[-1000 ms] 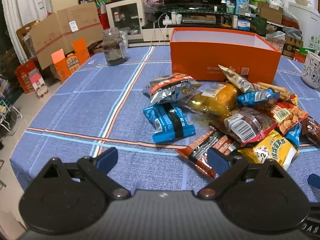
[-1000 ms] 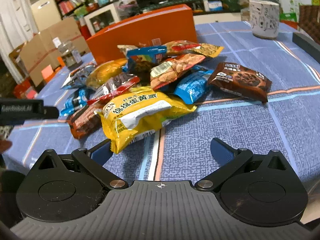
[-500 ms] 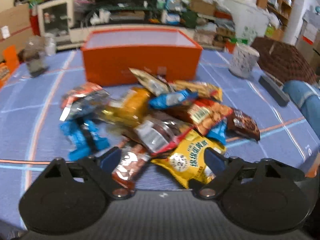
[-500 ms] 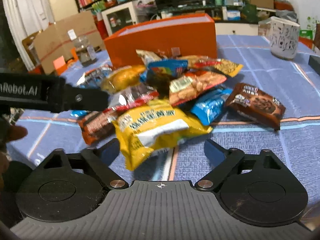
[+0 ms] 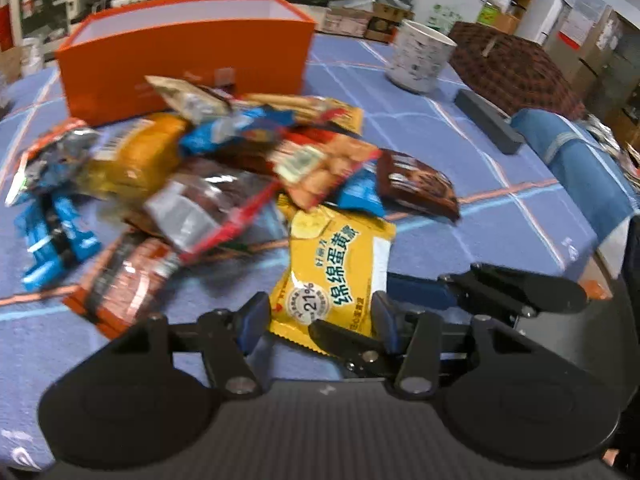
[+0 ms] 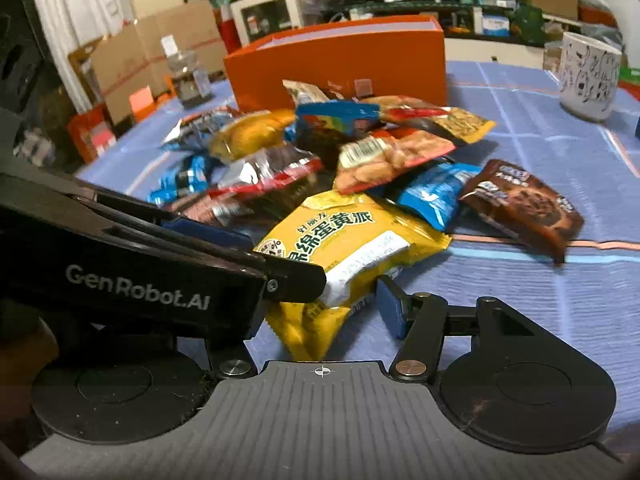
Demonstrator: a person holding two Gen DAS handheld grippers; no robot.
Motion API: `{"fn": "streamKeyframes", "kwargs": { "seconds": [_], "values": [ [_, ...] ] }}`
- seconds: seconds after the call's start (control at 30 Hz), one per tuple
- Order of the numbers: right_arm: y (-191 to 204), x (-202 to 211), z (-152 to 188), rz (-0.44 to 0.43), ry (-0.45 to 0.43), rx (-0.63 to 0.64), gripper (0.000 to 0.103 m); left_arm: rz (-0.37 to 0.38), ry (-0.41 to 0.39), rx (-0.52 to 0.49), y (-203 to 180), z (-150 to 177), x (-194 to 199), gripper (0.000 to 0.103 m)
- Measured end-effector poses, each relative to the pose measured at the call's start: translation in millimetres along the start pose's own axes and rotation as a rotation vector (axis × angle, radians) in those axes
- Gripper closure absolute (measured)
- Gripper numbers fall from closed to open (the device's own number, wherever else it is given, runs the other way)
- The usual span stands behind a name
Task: Organize snacks
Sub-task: 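Grasp the yellow bag with the left tool while the right tool grasps the brown cookie packet, then drop the yellow bag into the orange box with the left tool while the right drops the cookie packet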
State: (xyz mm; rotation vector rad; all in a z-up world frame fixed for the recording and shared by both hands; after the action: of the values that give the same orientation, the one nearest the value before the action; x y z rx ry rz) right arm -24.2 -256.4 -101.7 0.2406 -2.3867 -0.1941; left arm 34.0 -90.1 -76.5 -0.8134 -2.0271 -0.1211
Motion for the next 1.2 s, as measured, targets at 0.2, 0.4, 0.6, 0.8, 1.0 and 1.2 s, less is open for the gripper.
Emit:
{"fn": "streamKeyframes", "kwargs": {
  "seconds": [0.2, 0.4, 0.6, 0.8, 1.0, 1.2],
  "values": [
    [-16.0, 26.1, 3.5, 0.014, 0.015, 0.0, 0.044, -0.084, -0.042, -0.028, 7.1, -13.5, 11.2, 0.033],
    [-52.9, 57.2, -19.6, 0.175, -0.045, 0.128, 0.03, -0.092, -0.01, -0.076, 1.8, -29.2, 0.2, 0.032],
    [-106.2, 29.0, -39.3, 0.149, 0.015, 0.341, 0.028, -0.107, 0.032, -0.181, -17.2, -25.6, -18.0, 0.03],
    [-124.6, -9.7, -47.7, 0.076, 0.074, 0.376, 0.028, -0.113, 0.039, -0.255, -29.0, -25.2, -28.1, 0.029],
    [-130.2, -30.4, -52.0, 0.018, 0.069, 0.298, 0.028, -0.065, 0.059, -0.227, -30.4, -32.0, -41.4, 0.028],
    [-127.8, -27.5, -48.3, 0.028, 0.078, 0.263, 0.028, -0.081, 0.104, -0.26, -38.2, -19.1, -55.2, 0.035]
  ]
}}
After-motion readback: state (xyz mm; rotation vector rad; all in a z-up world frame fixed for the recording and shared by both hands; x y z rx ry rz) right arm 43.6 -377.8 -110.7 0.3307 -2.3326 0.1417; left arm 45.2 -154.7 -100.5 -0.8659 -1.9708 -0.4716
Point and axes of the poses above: each gripper's, at about its wrist camera, not at the fingertips, and x roughly against the way its jaws point, y to its left, z to its underside, the point moved 3 cm from there along -x, roughly the way its jaws point, and after that the axes turned 1 degree about -z, right-handed, at the moved point
